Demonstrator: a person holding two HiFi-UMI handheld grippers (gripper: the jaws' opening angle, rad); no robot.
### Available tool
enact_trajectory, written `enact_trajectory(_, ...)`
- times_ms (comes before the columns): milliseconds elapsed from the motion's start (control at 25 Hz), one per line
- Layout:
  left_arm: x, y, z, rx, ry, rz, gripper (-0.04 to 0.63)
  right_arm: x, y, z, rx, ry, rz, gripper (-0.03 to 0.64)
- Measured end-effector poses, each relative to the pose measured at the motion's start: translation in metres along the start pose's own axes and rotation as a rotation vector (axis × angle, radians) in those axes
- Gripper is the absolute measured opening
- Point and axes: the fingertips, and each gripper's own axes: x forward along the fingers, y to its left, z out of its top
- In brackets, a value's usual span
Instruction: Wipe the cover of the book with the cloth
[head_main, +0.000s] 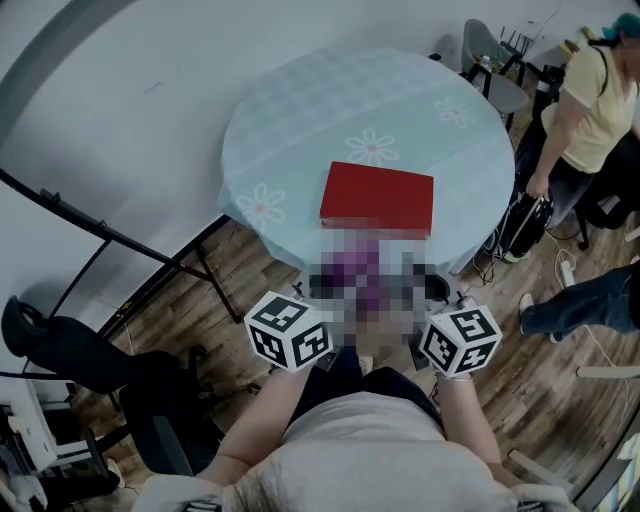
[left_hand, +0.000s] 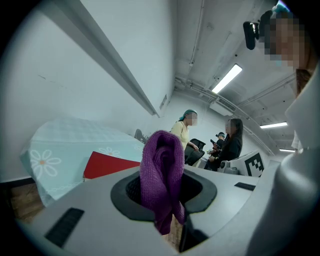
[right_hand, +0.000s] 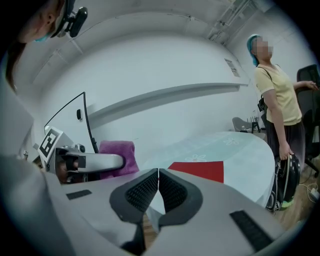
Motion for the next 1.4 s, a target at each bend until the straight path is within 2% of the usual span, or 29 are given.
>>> enact_trajectory(880, 0.098, 0.109, 0.057, -0.035, 0.092, -0.016, 0.109, 0.128, -0.071, 0.042, 0.025, 0.065, -0.047, 0.023)
enact_trajectory(1160, 0.118, 0.143, 0.072, -0.034, 0.125, -0.001, 0.109, 0.162, -0.088, 0.048, 0.092, 0.088, -0.050, 0.023)
enact_trajectory(1400, 0.133, 0.168, 0.074, -0.055, 0.155, 0.004, 0.109, 0.184, -0.097, 0.050, 0.097, 0.112, -0.058, 0.023)
